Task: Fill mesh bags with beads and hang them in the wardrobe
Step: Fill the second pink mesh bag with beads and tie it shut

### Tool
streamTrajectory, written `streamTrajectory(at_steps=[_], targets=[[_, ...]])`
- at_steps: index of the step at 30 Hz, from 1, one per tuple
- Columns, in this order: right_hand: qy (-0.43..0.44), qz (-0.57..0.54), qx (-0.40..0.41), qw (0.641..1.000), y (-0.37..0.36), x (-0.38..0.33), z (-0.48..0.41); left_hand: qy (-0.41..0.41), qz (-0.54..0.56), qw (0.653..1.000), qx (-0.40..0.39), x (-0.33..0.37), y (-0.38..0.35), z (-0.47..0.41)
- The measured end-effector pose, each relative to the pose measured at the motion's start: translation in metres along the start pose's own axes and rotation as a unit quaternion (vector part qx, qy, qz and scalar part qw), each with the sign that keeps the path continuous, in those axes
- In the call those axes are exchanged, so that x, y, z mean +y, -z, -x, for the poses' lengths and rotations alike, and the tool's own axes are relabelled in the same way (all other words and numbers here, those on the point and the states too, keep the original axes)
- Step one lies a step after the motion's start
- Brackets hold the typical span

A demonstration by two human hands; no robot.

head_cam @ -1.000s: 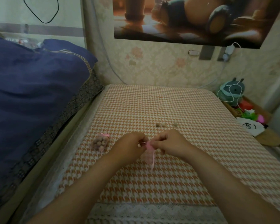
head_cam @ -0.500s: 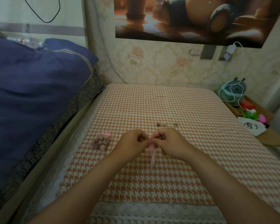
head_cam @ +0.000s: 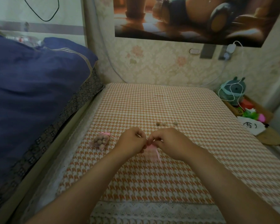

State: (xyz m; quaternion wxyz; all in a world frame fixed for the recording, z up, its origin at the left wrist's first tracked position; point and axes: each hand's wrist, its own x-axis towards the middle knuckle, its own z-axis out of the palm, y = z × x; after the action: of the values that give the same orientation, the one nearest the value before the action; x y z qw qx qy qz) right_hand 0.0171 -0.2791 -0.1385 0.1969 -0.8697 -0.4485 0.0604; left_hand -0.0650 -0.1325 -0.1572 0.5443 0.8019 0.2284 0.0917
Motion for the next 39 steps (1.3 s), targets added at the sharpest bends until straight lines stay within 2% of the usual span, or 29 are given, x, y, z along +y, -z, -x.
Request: streamTrajectory(at_steps=[5, 15, 22, 28, 35, 39], targets=[[-0.005, 0.059, -0.015, 0.998, 0.005, -0.003, 0.003, -0.044, 0.001, 0.999, -0.03, -0.002, 0.0, -0.003], [-0.038, 0.042, -0.101, 0.993, 0.019, -0.008, 0.012, -0.094, -0.034, 0.993, -0.063, -0.001, 0.003, 0.0], [-0.007, 0.038, -0.083, 0.996, 0.015, 0.001, 0.011, -0.174, -0.222, 0.951, -0.129, 0.004, 0.015, 0.001], [0.01, -0.037, -0.056, 0.998, 0.016, 0.005, 0.009, -0.2, -0.223, 0.945, -0.131, 0.004, 0.026, 0.0], [-0.001, 0.043, -0.075, 0.996, 0.022, 0.005, 0.011, -0.263, -0.263, 0.918, -0.134, 0.001, 0.03, 0.0], [0.018, 0.044, -0.06, 0.997, 0.021, 0.003, 0.013, -0.273, -0.294, 0.907, -0.126, -0.002, 0.028, 0.002]])
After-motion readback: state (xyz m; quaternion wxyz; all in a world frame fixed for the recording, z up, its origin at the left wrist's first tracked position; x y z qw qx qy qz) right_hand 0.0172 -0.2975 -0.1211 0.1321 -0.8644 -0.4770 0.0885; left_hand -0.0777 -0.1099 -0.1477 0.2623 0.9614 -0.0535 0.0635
